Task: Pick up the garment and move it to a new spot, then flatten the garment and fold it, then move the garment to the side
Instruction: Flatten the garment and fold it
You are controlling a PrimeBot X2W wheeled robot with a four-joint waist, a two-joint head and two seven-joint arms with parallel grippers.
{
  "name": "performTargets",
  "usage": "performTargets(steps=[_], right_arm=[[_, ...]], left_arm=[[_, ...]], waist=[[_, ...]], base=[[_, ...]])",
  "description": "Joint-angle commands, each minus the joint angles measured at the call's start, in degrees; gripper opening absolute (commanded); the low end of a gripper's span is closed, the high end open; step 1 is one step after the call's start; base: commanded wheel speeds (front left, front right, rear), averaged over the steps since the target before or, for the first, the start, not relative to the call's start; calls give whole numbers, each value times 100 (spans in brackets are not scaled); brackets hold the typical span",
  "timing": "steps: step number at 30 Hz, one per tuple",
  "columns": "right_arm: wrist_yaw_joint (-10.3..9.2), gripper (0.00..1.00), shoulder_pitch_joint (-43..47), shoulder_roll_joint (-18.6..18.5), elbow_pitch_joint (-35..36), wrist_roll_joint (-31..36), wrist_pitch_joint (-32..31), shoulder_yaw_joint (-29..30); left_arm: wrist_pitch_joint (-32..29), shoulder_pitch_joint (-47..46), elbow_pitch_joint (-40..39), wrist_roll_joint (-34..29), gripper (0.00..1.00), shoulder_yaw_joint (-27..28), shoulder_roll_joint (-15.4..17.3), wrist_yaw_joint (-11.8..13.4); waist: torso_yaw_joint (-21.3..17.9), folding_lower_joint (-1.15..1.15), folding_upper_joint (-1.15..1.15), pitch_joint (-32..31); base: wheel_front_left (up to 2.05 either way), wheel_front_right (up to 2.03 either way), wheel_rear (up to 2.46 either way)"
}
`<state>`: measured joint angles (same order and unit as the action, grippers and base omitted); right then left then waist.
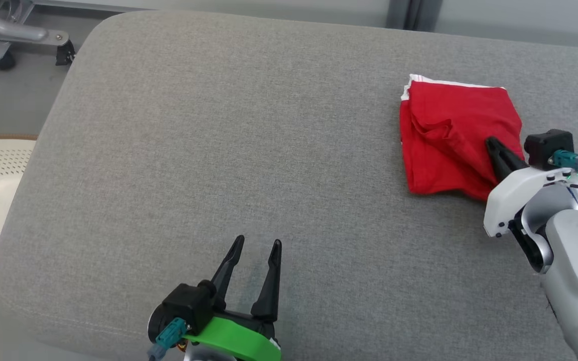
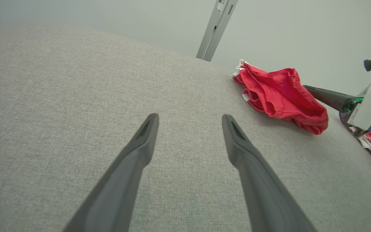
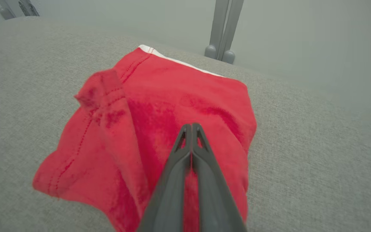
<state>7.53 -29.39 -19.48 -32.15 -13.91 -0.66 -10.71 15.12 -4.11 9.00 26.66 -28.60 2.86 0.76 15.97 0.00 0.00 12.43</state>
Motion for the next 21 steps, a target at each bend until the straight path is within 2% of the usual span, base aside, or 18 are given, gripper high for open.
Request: performTargets(steps=[1, 5, 12, 14, 17, 19, 20, 21], right_arm=[[-9, 0, -106, 42, -126, -104, 100, -89], [-9, 0, -38, 190, -356, -423, 226, -585], [-9, 0, 313, 34, -132, -1050, -15, -1804], [-9, 0, 390, -11, -19, -1197, 94, -1952], [-9, 0, 598, -41, 133, -1326, 416, -1848], [-9, 90, 805, -70, 239, -1358, 752, -1614], [-9, 100, 969, -84, 247, -1370, 896, -1437], [-9, 100, 1098, -104, 285, -1363, 996, -1285]], left_arm=[[1, -3, -12, 12, 100, 22, 9, 13], [2, 105, -13, 37, 100, 64, 9, 65], [2, 350, 27, 12, 100, 264, 9, 88], [2, 430, 36, -23, 100, 370, 9, 88], [2, 585, 55, -107, 100, 552, 10, 79], [2, 731, 80, -184, 100, 703, 10, 75], [2, 822, 86, -244, 100, 794, 10, 63], [2, 875, 68, -317, 100, 876, 11, 53]], waist=[[159, 0, 0, 18], [204, 0, 0, -140], [-43, 0, 0, -544], [-178, 0, 0, -698], [-378, 0, 0, -981], [-508, 0, 0, -1207], [-577, 0, 0, -1337], [-629, 0, 0, -1395]], base=[[0, 0, 0], [0, 0, 0], [0, 0, 0], [0, 0, 0], [0, 0, 0], [0, 0, 0], [0, 0, 0], [0, 0, 0]])
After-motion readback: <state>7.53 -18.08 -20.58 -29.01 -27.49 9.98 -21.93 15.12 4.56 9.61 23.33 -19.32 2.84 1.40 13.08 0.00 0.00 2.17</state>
